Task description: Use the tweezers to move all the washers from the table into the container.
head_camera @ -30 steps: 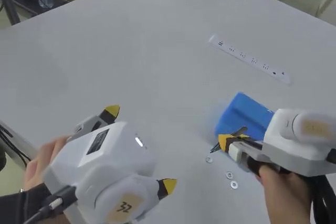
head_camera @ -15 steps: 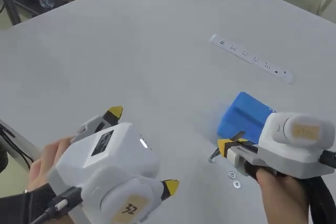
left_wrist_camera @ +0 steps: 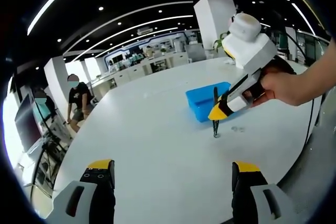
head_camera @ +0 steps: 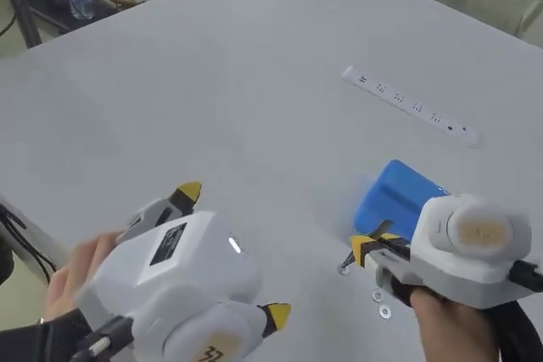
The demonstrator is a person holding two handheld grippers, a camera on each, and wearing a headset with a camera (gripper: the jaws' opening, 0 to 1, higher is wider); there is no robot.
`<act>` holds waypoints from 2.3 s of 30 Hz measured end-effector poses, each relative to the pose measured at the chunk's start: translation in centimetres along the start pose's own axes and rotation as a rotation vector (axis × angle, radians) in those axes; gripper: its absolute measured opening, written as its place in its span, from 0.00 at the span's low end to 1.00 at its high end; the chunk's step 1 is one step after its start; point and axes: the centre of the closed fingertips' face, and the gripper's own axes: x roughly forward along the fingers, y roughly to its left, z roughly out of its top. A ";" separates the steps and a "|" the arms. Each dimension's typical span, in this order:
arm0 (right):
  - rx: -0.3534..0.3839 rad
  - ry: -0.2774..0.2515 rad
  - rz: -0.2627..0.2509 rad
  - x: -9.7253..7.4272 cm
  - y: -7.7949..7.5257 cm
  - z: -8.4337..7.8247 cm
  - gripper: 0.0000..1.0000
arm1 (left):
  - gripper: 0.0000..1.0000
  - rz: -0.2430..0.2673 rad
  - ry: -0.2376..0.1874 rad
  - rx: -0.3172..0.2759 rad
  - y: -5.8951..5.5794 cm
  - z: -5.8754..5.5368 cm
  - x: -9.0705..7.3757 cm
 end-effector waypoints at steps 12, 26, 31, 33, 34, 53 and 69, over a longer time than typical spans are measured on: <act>0.113 -0.027 -0.014 0.0 -1.0 0.1 0.02 | 0.96 -0.015 -0.073 -0.038 -0.1 1.3 -0.3; 0.024 -0.055 -0.024 0.2 -0.2 0.3 0.03 | 0.99 -0.031 -0.159 -0.097 -0.2 2.6 -0.9; 0.056 -0.051 -0.012 0.1 -0.5 0.3 0.03 | 0.99 -0.034 -0.215 -0.140 0.0 3.4 -1.2; 0.083 -0.046 -0.011 0.1 -0.8 0.3 0.03 | 0.99 -0.035 -0.207 -0.138 0.0 3.4 -1.1; 0.096 -0.047 -0.013 0.1 -1.0 0.3 0.03 | 0.99 -0.033 -0.197 -0.129 -0.1 3.2 -1.1; 0.062 -0.170 -0.057 -4.0 -2.7 5.0 0.03 | 0.99 -0.019 -0.167 -0.099 0.0 2.8 -0.9; 0.104 -0.132 -0.170 -1.6 -8.8 4.8 0.03 | 0.96 0.007 -0.155 -0.107 0.6 2.5 -0.9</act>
